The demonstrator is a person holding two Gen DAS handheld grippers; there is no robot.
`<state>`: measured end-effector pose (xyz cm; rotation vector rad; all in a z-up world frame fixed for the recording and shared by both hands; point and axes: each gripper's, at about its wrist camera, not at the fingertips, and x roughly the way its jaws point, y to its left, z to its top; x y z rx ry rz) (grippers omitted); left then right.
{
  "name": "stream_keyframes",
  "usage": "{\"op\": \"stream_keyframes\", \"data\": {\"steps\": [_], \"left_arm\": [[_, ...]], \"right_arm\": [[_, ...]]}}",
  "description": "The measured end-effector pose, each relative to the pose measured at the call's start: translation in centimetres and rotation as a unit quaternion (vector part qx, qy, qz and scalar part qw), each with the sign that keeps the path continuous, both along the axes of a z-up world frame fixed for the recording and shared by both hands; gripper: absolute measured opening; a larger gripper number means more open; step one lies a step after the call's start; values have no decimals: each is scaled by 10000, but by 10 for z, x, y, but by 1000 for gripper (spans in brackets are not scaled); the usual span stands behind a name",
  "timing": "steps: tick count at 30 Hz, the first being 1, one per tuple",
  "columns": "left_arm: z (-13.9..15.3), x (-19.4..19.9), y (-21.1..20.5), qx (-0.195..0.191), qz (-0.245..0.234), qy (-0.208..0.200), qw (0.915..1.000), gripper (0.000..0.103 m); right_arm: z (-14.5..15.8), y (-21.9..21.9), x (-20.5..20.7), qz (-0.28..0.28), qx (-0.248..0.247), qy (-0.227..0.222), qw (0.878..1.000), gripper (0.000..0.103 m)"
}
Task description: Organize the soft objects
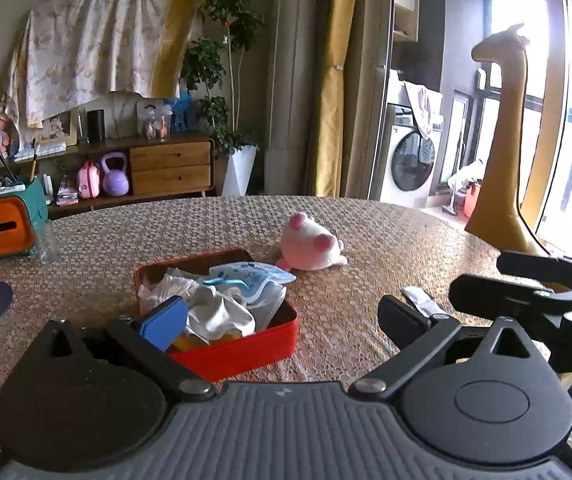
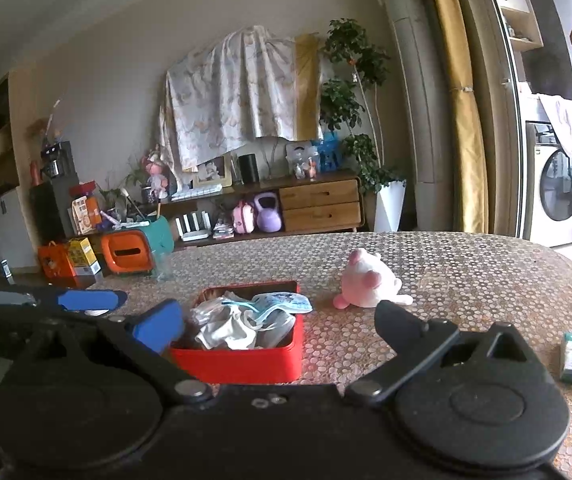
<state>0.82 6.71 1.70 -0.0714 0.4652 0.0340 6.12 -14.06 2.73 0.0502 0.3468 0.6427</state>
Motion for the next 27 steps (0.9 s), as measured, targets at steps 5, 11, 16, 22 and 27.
{"op": "stream_keyframes", "data": {"steps": [5, 11, 16, 22, 27], "left_arm": [[4, 0, 1, -33, 71, -67, 9999, 102], [5, -1, 1, -2, 93, -132, 9999, 102], [6, -2, 0, 10, 75, -155, 9999, 102], [7, -4, -3, 3, 13, -205, 9998, 102], [8, -4, -4, -6, -17, -212, 9998, 102]], "right_arm": [[0, -3, 1, -23, 60, -2, 10000, 103], [-1, -1, 2, -15, 39, -2, 10000, 103], [-2, -2, 2, -57, 28, 8, 10000, 103], [-4, -3, 4, -147, 48, 89, 9998, 103], [-4, -4, 4, -171, 57, 98, 9998, 103]]}}
